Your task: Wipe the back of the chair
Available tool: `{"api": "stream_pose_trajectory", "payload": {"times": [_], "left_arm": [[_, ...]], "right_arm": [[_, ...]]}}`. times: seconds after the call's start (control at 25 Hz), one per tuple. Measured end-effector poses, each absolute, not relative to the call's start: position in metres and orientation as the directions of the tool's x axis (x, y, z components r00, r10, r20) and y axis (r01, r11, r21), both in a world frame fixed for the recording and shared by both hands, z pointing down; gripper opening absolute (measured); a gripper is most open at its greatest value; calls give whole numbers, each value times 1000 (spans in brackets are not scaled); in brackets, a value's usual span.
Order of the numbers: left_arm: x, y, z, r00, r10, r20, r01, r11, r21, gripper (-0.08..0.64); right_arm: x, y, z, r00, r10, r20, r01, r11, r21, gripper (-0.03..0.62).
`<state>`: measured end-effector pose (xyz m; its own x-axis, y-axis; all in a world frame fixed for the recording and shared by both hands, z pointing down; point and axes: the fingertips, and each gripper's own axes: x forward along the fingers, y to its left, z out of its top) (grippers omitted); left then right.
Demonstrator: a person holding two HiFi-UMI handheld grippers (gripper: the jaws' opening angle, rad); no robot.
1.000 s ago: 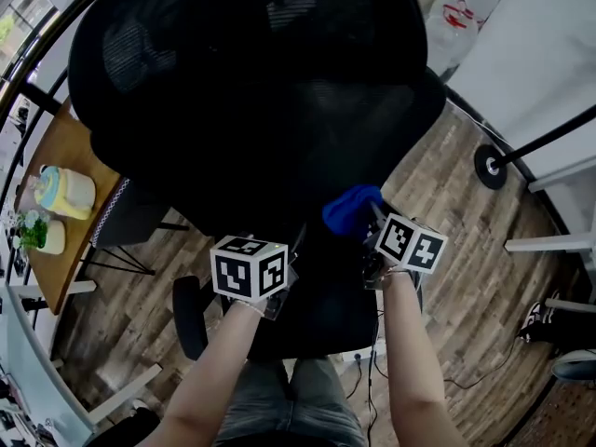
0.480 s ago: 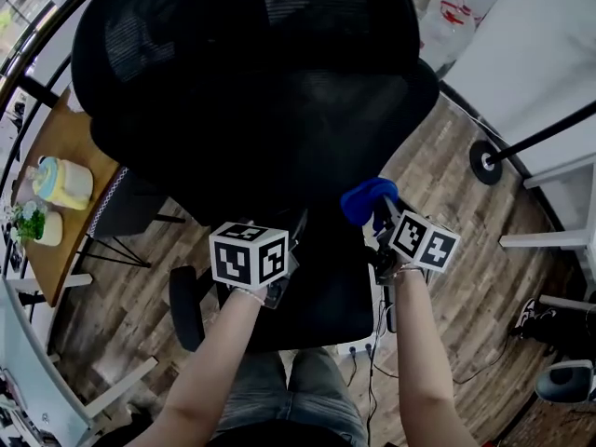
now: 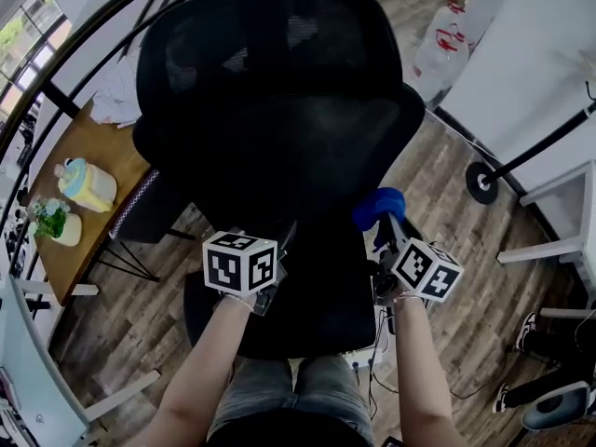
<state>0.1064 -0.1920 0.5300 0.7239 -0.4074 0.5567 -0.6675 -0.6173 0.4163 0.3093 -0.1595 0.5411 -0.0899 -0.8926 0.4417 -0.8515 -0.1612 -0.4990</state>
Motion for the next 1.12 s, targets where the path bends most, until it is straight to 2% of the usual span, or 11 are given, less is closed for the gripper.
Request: {"api": "stream_pose_trajectory", "payload": {"times": [0.24,0.56,0.84,1.04,1.12], "left_arm": [[89,-180,495,717,-468,517,-686,-607,401,34],[76,-170,413,771,-517,371,-631,-698,338,34],[65,-150,359,839,-501,213,-545,-777,316,34],[45,-137,335,847,-519,111,-525,-790,316,34],[41,-132,334,849,-518,106,-522,-787,328,34]], "right_arm": [[289,-150,477,-127,-937,326,-835,-77,-545,91],[236,-136,388,-284,-952,118,-749,144,-646,91],[207,-112,342,-320,-947,-21,-714,256,-652,92],[191,-99,330,-341,-938,-53,-702,292,-650,92],[187,-94,331,-351,-935,-49,-704,298,-644,91]]}}
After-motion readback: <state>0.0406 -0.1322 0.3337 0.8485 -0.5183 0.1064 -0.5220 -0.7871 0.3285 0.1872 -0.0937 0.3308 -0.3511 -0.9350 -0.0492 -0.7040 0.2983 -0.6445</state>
